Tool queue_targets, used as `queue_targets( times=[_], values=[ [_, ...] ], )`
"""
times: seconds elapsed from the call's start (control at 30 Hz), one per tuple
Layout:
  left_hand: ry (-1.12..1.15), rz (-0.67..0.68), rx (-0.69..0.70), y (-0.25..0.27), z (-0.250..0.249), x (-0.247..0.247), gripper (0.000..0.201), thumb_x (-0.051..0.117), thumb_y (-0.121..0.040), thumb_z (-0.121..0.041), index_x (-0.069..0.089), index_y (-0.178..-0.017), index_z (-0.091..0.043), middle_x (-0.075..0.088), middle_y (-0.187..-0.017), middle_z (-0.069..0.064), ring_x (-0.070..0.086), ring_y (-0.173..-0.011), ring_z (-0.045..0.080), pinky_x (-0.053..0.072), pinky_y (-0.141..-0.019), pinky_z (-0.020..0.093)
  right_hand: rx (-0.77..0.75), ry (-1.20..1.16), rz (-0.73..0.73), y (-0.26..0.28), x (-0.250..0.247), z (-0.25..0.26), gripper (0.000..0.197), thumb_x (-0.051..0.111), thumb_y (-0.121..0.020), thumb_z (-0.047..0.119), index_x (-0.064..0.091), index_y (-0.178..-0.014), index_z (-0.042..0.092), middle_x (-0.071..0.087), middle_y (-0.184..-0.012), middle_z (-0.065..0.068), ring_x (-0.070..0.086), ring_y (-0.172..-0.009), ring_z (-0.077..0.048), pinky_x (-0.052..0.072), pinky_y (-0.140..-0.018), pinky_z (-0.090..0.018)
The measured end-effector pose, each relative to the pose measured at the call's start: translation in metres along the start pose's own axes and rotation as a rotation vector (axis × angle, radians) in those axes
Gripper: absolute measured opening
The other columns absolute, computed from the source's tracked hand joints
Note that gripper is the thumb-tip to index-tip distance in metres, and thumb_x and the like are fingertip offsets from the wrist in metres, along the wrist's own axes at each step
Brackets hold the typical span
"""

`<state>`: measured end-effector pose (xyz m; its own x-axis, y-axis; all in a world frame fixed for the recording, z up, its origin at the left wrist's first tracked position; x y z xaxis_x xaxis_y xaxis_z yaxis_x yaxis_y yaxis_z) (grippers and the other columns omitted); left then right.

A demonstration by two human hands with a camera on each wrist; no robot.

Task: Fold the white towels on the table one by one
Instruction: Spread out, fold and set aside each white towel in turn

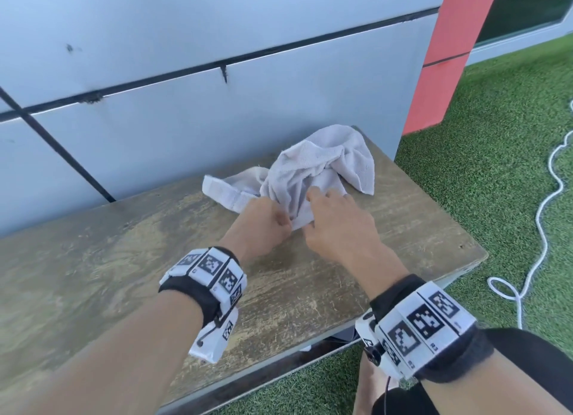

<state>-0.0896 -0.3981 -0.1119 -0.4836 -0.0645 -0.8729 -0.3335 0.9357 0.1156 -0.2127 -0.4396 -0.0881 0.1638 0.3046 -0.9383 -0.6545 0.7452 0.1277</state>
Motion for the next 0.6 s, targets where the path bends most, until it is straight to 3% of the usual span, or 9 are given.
queue_targets(
  times=[0.1,0.17,0.23,0.3,0.33,0.4,0.47,0.53,0.6],
  values=[
    [0.104,0.150,0.032,0.025,-0.005,0.013,0.007,0.073,-0.082,-0.017,0.078,-0.078,-0.017,0.074,-0.077,0.000,0.066,-0.072,0.017,0.053,-0.067,0.033,-0.037,0.099,0.066,0.002,0.017,0.005,0.049,0.062,-0.091,0.036,0.040,-0.134,0.024,0.045,-0.132,-0.009,0.043,-0.127,-0.031,0.044,-0.087,-0.043],
    [0.216,0.069,0.064,0.033,-0.004,0.004,0.011,0.067,-0.081,-0.011,0.074,-0.078,-0.020,0.071,-0.075,-0.003,0.061,-0.067,0.014,0.047,-0.061,0.031,-0.065,0.176,0.090,0.004,0.027,0.008,0.043,0.059,-0.093,0.035,0.047,-0.133,0.027,0.045,-0.133,-0.009,0.044,-0.127,-0.031,0.044,-0.089,-0.042],
    [0.223,-0.074,0.044,0.035,0.012,-0.008,0.023,0.062,-0.082,-0.012,0.068,-0.100,-0.025,0.069,-0.099,-0.002,0.059,-0.088,0.014,0.048,-0.076,0.031,-0.087,0.209,0.082,0.005,0.031,0.012,0.036,0.057,-0.094,0.027,0.054,-0.130,0.029,0.047,-0.130,-0.009,0.046,-0.124,-0.032,0.044,-0.091,-0.042],
    [0.008,-0.018,-0.016,0.036,0.033,-0.004,0.047,0.062,-0.082,-0.021,0.054,-0.128,-0.029,0.053,-0.133,-0.002,0.043,-0.125,0.019,0.039,-0.103,0.041,-0.094,0.210,0.068,0.006,0.031,0.015,0.033,0.055,-0.094,0.021,0.057,-0.127,0.027,0.048,-0.127,-0.009,0.049,-0.121,-0.033,0.044,-0.089,-0.043],
    [-0.104,0.037,-0.047,0.039,0.043,0.000,0.052,0.062,-0.082,-0.027,0.050,-0.132,-0.030,0.047,-0.138,-0.004,0.035,-0.133,0.022,0.032,-0.108,0.046,-0.089,0.207,0.067,0.006,0.030,0.016,0.032,0.054,-0.094,0.020,0.056,-0.126,0.026,0.048,-0.126,-0.009,0.050,-0.119,-0.033,0.044,-0.086,-0.042],
    [-0.244,0.033,-0.063,0.044,0.057,-0.002,0.037,0.061,-0.086,-0.034,0.052,-0.121,-0.030,0.050,-0.127,-0.006,0.037,-0.129,0.024,0.028,-0.107,0.046,-0.076,0.175,0.054,0.006,0.025,0.018,0.031,0.053,-0.095,0.021,0.055,-0.125,0.024,0.052,-0.124,-0.007,0.053,-0.115,-0.033,0.041,-0.078,-0.040],
    [-0.291,-0.048,-0.077,0.051,0.065,-0.015,0.011,0.056,-0.091,-0.039,0.053,-0.096,-0.029,0.057,-0.103,-0.008,0.049,-0.114,0.022,0.031,-0.103,0.043,-0.077,0.130,-0.009,0.007,0.015,0.020,0.026,0.056,-0.094,0.026,0.056,-0.120,0.023,0.059,-0.118,-0.005,0.057,-0.110,-0.032,0.039,-0.074,-0.037],
    [-0.277,-0.090,-0.136,0.058,0.079,-0.027,0.024,0.053,-0.095,-0.040,0.048,-0.077,-0.026,0.056,-0.079,-0.009,0.054,-0.089,0.019,0.034,-0.096,0.042,-0.081,0.099,-0.080,0.009,0.002,0.022,0.023,0.055,-0.097,0.032,0.056,-0.115,0.018,0.061,-0.113,-0.005,0.061,-0.104,-0.032,0.038,-0.073,-0.036],
    [-0.135,-0.134,-0.182,0.068,0.091,-0.039,0.033,0.053,-0.098,-0.037,0.044,-0.070,-0.023,0.051,-0.066,-0.007,0.051,-0.071,0.019,0.038,-0.081,0.038,-0.073,0.081,-0.115,0.010,-0.008,0.023,0.023,0.052,-0.099,0.032,0.055,-0.115,0.015,0.061,-0.111,-0.007,0.062,-0.103,-0.032,0.037,-0.071,-0.036]
  ],
)
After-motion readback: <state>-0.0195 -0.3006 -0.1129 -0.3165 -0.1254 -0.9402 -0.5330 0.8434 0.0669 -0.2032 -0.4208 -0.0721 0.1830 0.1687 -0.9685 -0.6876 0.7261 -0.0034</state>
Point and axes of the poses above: each hand's wrist, its own y-axis away from the middle knuckle, its own x-axis out of the palm, z = x × y, the point moved 8 cm from there along -y, towards the middle knuckle
